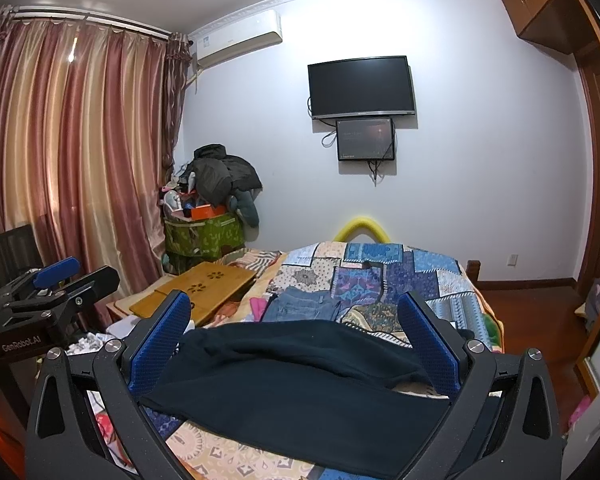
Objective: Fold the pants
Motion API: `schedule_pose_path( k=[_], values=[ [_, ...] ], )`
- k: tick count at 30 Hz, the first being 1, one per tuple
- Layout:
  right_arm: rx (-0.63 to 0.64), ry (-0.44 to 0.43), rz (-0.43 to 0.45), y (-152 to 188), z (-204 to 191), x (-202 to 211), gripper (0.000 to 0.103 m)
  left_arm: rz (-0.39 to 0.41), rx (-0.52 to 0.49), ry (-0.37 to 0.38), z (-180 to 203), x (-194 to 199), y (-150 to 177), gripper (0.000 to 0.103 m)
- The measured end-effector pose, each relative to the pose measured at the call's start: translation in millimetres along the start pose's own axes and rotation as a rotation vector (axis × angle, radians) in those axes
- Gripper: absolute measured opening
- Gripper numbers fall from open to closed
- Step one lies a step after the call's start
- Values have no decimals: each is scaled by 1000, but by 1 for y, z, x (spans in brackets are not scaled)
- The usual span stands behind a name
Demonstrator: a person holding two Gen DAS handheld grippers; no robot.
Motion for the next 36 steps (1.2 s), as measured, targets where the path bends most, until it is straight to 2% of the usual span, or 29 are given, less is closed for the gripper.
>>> schedule_pose_path(
  k=[7,14,18,22,27,31,36],
  values=[
    [-15,6,-26,4,3,-14,103,-20,-11,-5,-3,-13,2,103],
    [14,16,-65,8,10,-56,103,-97,10,2,-25,-61,9,103],
    [62,53,-73,14,17,-84,103,-171,18,-5,-49,-106,13,103],
    [114,75,-110,22,26,-120,103,-258,2,-55,-79,-163,21,103],
    [161,60,-207,34,40,-176,103,-344,19,-125,-121,-230,30,103],
    [162,27,-299,46,55,-217,103,-446,25,-172,-158,-285,43,103],
    [167,-15,-443,68,74,-272,101,-596,96,-202,-210,-353,76,103]
  ],
)
Point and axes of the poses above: each gripper's, at about its wrist camera, not at the fingertips, and x roughly against the way its jaws point, z to its right, y to its underside, the point moved 4 cm from there along -x, roughly the way its jaws point, and after that the axes turned 3 degrees about y, right-handed, at the moved point
